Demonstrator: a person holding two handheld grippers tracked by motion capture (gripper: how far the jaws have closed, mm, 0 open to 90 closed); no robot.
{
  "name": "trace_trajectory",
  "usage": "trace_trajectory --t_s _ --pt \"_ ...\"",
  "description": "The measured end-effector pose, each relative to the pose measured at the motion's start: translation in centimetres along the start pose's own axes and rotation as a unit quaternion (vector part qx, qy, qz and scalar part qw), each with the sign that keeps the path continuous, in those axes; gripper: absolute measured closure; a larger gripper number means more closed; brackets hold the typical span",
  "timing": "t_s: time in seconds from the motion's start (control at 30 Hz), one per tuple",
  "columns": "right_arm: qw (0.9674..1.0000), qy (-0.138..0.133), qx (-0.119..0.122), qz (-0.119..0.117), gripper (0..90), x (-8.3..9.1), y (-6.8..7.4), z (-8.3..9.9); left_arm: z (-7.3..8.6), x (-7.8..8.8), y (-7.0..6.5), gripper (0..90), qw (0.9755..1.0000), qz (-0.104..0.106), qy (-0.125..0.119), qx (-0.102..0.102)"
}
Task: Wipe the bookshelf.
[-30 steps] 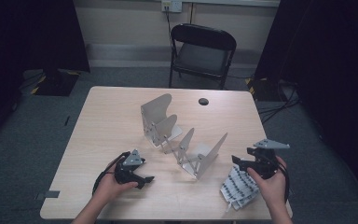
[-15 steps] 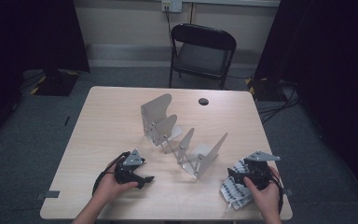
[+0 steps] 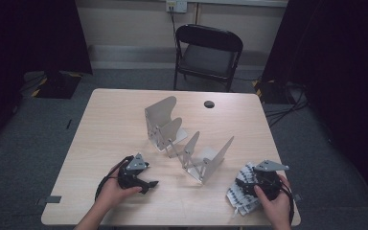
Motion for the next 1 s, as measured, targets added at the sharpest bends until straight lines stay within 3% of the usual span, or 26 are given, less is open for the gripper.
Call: trace_trajectory --t_s 0.17,0.4,0.53,0.67,1.0 --pt "0.9998 0.017 -0.001 -0.012 16.5 -1.1 -0.3 1.0 0.0 0.0 0.0 18.4 1.0000 0.000 -0.001 0.000" --pt "0.9994 -0.004 -0.010 -0.033 15.0 -1.9 -0.5 1.5 0.0 0.0 0.0 18.4 1.0000 -0.001 -0.002 0.003" --pt "0.9993 -0.020 -0.014 -0.029 15.0 -2.0 -0.5 1.8 0.0 0.0 0.1 18.4 1.0000 -0.003 0.000 0.002" --pt "0.9994 -0.019 -0.016 -0.025 15.0 -1.9 -0.4 1.8 0.0 0.0 0.1 18.4 1.0000 -0.003 0.000 0.004" --pt "0.9993 -0.019 -0.020 -0.025 14.9 -1.9 -0.4 1.8 -0.4 0.6 -0.1 27.3 0.9990 0.000 0.044 -0.003"
Point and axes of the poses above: each handheld gripper's, and its own axes: x roughly backward along the jaws, z roughly out of its underside, y roughly to its left, the point moved 5 cm from there along -x, roughly forward along the jaws, and after that the axes turned 3 degrees about y, right-handed, at the moved point
